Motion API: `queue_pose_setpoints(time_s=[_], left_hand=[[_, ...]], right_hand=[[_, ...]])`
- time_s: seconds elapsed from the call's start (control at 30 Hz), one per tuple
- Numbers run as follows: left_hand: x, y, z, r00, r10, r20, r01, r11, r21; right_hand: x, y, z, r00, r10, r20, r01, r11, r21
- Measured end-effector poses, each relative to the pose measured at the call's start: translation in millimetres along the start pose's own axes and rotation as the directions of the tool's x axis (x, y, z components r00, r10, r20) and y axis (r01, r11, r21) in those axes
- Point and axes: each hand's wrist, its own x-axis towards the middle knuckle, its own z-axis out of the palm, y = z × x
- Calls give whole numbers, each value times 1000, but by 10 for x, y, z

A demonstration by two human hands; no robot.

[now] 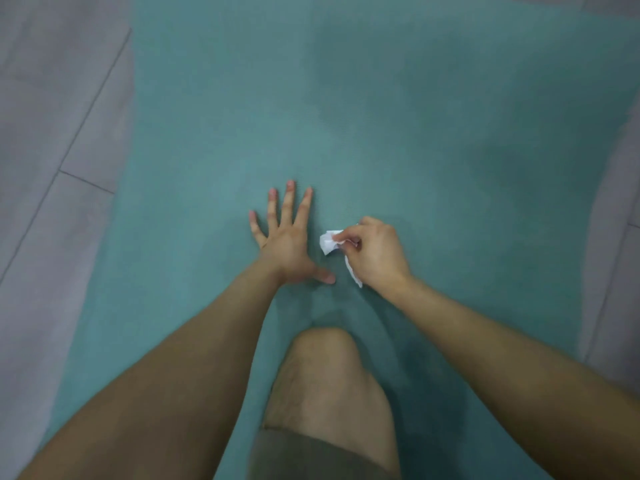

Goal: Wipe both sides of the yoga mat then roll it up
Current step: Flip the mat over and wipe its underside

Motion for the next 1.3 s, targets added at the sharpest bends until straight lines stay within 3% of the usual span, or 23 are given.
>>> queue_pose_setpoints(time_s=[0.07, 0.13, 0.2, 0.27, 0.33, 0.4, 0.47, 0.53, 0.6, 0.67, 0.73, 0.8, 0.83, 0.9, 0.97, 1.0, 1.03, 1.07, 1.13, 1.2, 1.23, 1.3], left_hand=[[-76, -292, 20, 993, -26, -112, 25, 1000, -4], [-146, -664, 26, 973, -86, -213, 79, 996, -41], [-153, -980, -26, 970, -101, -222, 99, 995, -18], [-108, -1145, -81, 979, -82, -187, 89, 996, 31], [-76, -1194, -47, 981, -38, -193, 52, 997, 65], [-59, -1238, 72, 953, 34, -300, 4, 992, 125], [-67, -1312, 226, 894, 118, -433, -30, 978, 205], [-40, -1390, 330, 825, 168, -540, -51, 973, 225], [-11, -1407, 333, 808, 185, -560, -67, 972, 225], [-19, -1411, 336, 796, 185, -576, -71, 974, 215], [-14, -1411, 333, 793, 184, -580, -72, 975, 211], [-5, -1413, 346, 786, 186, -590, -78, 976, 204], [-1, -1417, 354, 776, 186, -603, -84, 978, 193], [3, -1429, 361, 756, 193, -626, -98, 978, 184], [-1, -1441, 364, 733, 201, -650, -112, 978, 177], [-6, -1442, 364, 726, 204, -656, -121, 978, 171], [-4, -1449, 363, 722, 205, -661, -128, 978, 164], [8, -1457, 363, 716, 204, -667, -131, 979, 158], [19, -1457, 374, 701, 197, -685, -133, 980, 146], [29, -1459, 378, 679, 184, -711, -142, 983, 119], [38, -1462, 364, 668, 177, -723, -145, 984, 107], [41, -1467, 355, 663, 156, -732, -129, 987, 93]], right_hand=[[423, 36, -203, 999, -29, -39, 25, 995, -98], [1039, 81, -511, 981, 46, -189, -72, 988, -138], [1522, 91, -724, 936, 130, -328, -169, 981, -92], [1605, -16, -639, 925, 176, -336, -207, 976, -59], [1253, -164, -276, 958, 46, -284, -80, 991, -107], [619, -295, 151, 980, -121, -158, 114, 992, -48], [68, -309, 420, 935, -356, -5, 355, 933, 61], [110, -226, 391, 880, -472, 44, 468, 880, 86], [707, -187, 198, 897, -422, -134, 421, 906, -36], [1431, -171, -95, 909, -254, -331, 218, 965, -144], [1896, -244, -289, 898, -57, -435, 16, 995, -96], [1847, -399, -179, 883, 31, -469, -48, 999, -23], [1625, -495, -9, 909, -10, -416, 9, 1000, -4], [974, -645, 351, 965, -206, -163, 218, 974, 57], [594, -618, 427, 881, -462, 106, 452, 886, 104], [702, -569, 282, 835, -530, 147, 523, 848, 84], [969, -490, 114, 843, -528, 106, 531, 847, -1], [1313, -371, -72, 883, -469, -32, 462, 879, -119], [1905, -200, -453, 907, -230, -353, 137, 954, -268], [2014, -212, -475, 855, -6, -519, -99, 980, -174], [1851, -362, -298, 850, 10, -527, -100, 985, -143], [1294, -653, 196, 936, -98, -338, 66, 992, -104]])
